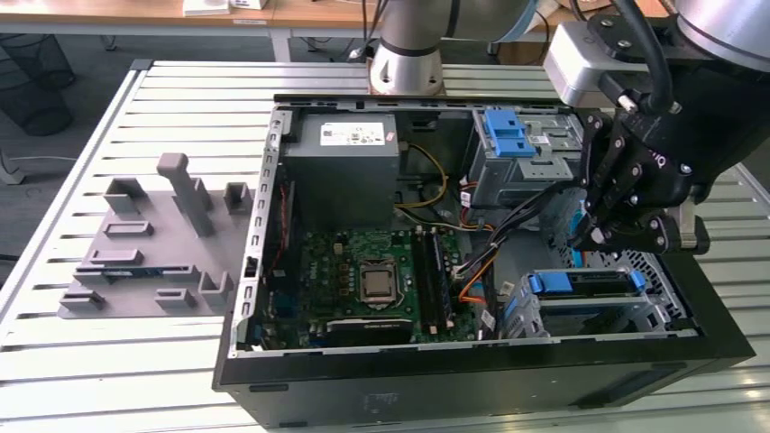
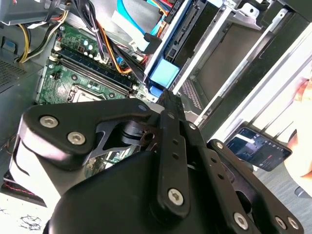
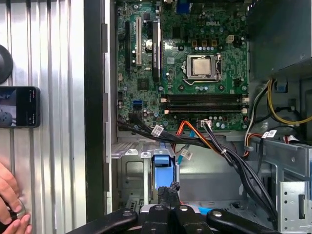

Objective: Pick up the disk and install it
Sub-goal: 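Insert the disk into the insertion slot, then insert the first disk wire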

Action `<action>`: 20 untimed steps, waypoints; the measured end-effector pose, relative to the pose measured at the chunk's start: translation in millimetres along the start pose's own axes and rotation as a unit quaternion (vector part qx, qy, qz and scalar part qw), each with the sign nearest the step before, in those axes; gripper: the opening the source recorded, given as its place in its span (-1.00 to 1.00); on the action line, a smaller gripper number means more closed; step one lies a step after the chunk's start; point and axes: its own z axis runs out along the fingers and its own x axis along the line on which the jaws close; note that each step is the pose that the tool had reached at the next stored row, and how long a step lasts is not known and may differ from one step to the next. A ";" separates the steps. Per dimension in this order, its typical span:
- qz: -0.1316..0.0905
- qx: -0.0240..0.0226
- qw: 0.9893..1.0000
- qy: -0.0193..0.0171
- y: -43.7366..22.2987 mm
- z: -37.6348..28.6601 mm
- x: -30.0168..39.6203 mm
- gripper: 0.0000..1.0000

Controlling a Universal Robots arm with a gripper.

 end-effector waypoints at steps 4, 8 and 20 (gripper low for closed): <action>0.000 0.000 1.000 0.000 0.0 0.8 0.0 -0.79; 0.000 0.000 1.000 0.000 0.0 0.7 0.0 -0.79; 0.000 0.000 1.000 0.000 -12.8 0.6 -2.2 -0.79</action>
